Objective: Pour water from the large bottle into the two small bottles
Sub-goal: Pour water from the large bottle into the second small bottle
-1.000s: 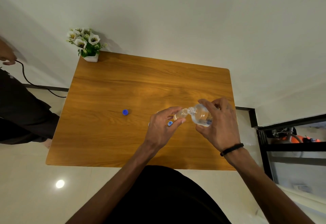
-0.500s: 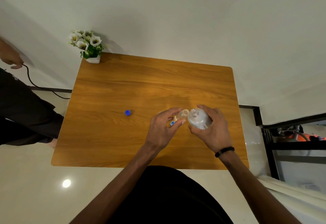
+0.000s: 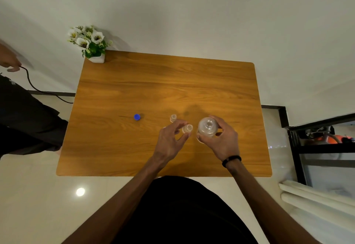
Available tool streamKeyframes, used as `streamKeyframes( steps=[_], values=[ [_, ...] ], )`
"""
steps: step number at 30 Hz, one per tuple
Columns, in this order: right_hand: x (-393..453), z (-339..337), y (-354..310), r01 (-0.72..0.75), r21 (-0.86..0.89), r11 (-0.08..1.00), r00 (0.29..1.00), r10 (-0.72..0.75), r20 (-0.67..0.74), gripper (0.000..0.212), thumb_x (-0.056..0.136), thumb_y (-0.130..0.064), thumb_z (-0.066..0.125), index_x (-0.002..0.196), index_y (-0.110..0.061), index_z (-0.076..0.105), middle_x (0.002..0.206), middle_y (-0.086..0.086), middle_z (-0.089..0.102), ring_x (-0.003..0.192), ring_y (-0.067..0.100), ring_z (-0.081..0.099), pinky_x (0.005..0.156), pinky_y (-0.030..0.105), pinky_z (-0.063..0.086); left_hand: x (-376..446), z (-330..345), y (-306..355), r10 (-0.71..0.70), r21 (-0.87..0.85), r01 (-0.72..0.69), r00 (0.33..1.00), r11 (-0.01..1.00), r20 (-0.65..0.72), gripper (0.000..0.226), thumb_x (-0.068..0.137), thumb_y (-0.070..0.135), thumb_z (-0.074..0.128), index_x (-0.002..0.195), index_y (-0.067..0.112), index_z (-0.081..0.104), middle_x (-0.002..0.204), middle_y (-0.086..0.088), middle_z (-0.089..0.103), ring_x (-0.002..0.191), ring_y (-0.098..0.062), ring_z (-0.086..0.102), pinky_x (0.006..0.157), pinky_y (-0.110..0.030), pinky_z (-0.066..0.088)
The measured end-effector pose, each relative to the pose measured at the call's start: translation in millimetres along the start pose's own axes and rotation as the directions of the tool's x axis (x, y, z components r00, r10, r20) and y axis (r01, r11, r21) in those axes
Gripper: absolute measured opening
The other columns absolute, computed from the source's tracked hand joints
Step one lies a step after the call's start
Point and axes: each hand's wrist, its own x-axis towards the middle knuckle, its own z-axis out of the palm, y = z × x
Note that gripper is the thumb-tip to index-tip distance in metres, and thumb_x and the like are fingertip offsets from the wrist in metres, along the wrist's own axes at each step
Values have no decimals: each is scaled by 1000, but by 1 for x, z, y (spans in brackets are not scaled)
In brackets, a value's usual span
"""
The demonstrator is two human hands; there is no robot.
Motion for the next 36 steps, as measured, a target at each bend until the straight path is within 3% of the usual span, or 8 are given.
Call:
streamKeyframes(
  steps=[3, 6, 10, 15, 18, 24, 31, 36],
  values=[
    [-2, 7, 3, -18, 21, 1000, 1000, 18, 13, 67, 61, -37, 95, 121, -36, 65, 105, -37, 63, 102, -20, 57, 74, 2, 47, 0, 4, -14, 15, 86, -13, 1000, 996, -16, 37, 89, 28, 81, 122, 19, 69, 125, 6, 66, 109, -11, 65, 91, -30, 57],
    [-3, 12, 7, -34, 27, 999, 999, 33, 25, 65, 60, -37, 94, 118, -39, 64, 102, -39, 62, 101, -20, 57, 72, 0, 45, 1, 6, -25, -18, 151, 21, 1000, 988, -22, 35, 88, 31, 81, 121, 27, 69, 119, 6, 56, 93, -10, 61, 81, -21, 52],
    [-2, 18, 13, -74, 13, 997, 996, 73, 43, 67, 60, -40, 94, 119, -42, 61, 103, -36, 62, 101, -14, 59, 71, 4, 47, 0, 10, -38, -41, 142, 44, 999, 989, -25, 33, 89, 26, 80, 119, 28, 68, 108, 7, 61, 85, -6, 62, 77, -24, 56],
    [-1, 25, 25, -107, -37, 994, 992, 109, 59, 70, 62, -42, 94, 124, -36, 62, 115, -18, 66, 106, 4, 61, 84, 24, 55, -3, 18, -54, -104, 168, 107, 994, 980, -30, 25, 91, 29, 77, 114, 23, 69, 108, 8, 69, 84, -9, 67, 75, -31, 57],
    [-1, 26, 29, -117, -52, 992, 989, 121, 89, 71, 62, -42, 94, 126, -34, 63, 117, -16, 67, 107, 6, 62, 86, 27, 57, -3, 21, -62, -147, 193, 151, 989, 969, -35, 22, 92, 30, 75, 112, 23, 69, 107, 9, 69, 84, -11, 68, 73, -38, 59],
    [-1, 28, 28, -110, -62, 992, 985, 117, 129, 69, 64, -37, 93, 125, -34, 62, 107, -28, 61, 96, -6, 59, 81, 14, 50, -2, 28, -69, -204, 200, 211, 977, 957, -55, 25, 91, 20, 77, 114, 19, 69, 106, 3, 70, 86, -17, 66, 77, -44, 58],
    [-3, 32, 26, -85, -77, 993, 979, 98, 180, 73, 67, -33, 93, 133, -25, 62, 116, -15, 65, 101, 3, 60, 82, 11, 49, -1, 31, -75, -217, 193, 220, 975, 956, -40, 26, 95, 24, 73, 120, 18, 68, 109, 0, 70, 89, -15, 66, 79, -42, 59],
    [-10, 34, 26, -81, -66, 994, 978, 93, 188, 70, 66, -29, 94, 129, -25, 63, 113, -15, 67, 99, -7, 61, 79, 4, 46, 0, 30, -72, -205, 179, 207, 978, 962, -30, 26, 97, 28, 70, 120, 17, 68, 108, 2, 72, 87, -13, 66, 76, -38, 59]
  ],
)
